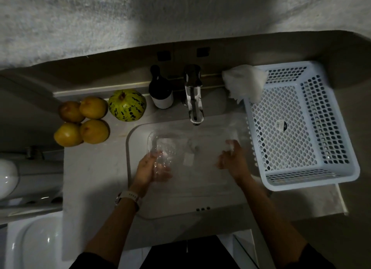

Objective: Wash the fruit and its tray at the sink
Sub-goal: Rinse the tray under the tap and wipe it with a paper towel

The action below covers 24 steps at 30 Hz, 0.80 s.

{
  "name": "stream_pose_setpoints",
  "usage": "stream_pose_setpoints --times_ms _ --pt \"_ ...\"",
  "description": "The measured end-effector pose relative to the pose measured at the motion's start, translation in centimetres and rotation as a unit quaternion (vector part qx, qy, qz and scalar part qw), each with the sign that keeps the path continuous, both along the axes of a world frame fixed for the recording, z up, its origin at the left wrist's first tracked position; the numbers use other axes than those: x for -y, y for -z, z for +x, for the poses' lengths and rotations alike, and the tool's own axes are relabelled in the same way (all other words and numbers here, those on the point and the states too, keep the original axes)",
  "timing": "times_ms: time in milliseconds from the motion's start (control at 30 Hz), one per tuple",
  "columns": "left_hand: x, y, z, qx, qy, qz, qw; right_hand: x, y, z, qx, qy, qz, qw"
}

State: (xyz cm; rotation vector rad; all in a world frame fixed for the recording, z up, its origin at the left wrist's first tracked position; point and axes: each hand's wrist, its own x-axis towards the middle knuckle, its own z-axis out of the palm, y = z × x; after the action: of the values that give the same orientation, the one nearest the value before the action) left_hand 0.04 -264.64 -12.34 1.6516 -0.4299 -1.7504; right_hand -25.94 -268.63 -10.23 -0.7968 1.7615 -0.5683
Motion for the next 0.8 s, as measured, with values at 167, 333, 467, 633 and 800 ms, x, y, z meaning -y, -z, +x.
stream_pose_setpoints --times_ms 167,333,467,633,800 --pt "-0.8 -0.6 0.2 0.054 -0.021 -0.033 0.998 -1.9 0.5 2.3 -0.450 -0.266 -0.173 0.835" --pt "-0.7 -1.3 -0.2 0.056 -0.013 -0.053 0.997 -3.3 2.3 5.3 -0.391 -0.419 -0.123 0.810" --pt "-0.6 -1.1 -0.3 0.067 -0.026 -0.041 0.997 -2.6 3.5 6.4 -0.368 -0.445 -0.115 0.808" --pt "-0.7 -0.8 0.1 0.048 -0.045 -0.041 0.997 -2.0 4.3 8.6 -0.311 -0.483 -0.166 0.801" --pt "-0.7 -0.5 -0.3 0.079 -0.026 -0.063 0.995 -2.5 4.0 11.8 -0.234 -0.596 -0.215 0.738"
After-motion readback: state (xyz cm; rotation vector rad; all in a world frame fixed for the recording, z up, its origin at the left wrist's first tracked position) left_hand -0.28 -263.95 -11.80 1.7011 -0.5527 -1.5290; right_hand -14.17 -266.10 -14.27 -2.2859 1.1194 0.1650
